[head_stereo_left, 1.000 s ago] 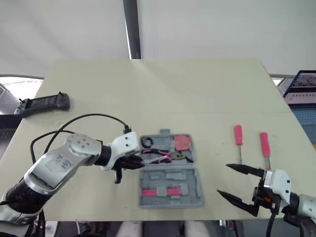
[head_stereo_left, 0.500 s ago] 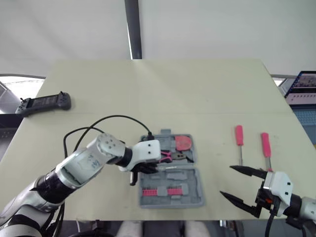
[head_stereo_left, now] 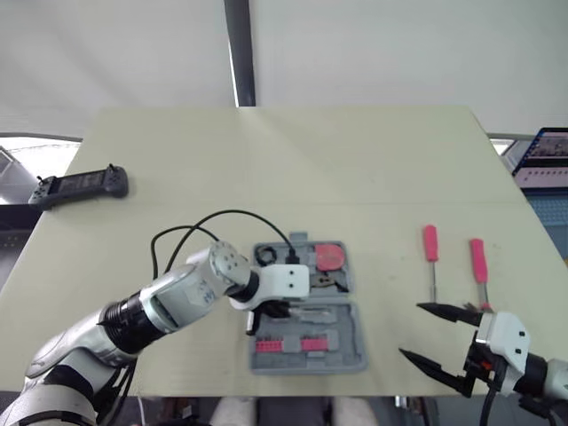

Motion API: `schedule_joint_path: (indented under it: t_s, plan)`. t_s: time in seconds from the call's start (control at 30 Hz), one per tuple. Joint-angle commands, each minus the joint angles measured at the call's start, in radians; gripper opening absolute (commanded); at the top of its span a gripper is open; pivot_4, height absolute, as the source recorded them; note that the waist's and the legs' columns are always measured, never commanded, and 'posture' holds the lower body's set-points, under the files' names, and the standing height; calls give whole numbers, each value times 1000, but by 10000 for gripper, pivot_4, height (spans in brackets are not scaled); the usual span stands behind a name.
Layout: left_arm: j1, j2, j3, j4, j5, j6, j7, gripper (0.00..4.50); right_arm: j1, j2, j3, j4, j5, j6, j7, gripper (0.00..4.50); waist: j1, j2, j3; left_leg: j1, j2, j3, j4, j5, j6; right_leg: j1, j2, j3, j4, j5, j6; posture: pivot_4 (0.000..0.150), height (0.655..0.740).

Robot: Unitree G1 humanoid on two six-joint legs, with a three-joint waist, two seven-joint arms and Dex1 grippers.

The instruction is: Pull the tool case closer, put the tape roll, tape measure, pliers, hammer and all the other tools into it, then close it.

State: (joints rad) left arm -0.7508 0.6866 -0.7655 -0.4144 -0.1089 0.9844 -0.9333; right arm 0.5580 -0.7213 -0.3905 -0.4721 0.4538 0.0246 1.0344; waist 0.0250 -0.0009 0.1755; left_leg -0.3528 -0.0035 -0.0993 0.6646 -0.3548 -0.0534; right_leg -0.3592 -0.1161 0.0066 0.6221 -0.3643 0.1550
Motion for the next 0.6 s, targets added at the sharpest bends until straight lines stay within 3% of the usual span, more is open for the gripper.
schedule_joint_path:
  t_s: [0.03,0.6]
  plan:
    - [-30,-16,-3,5,32,19,8,227,19,2,-30,-45,18,-4,1,45000,-1,0,0,0,0,0,0,0,0,0,0,0,0,0,0,1500,7400]
    - [-35,-55,-25,38,81,18,1,227,85,10,-70,-18,25,-40,47,45000,0,0,0,0,0,0,0,0,0,0,0,0,0,0,0,1500,7400]
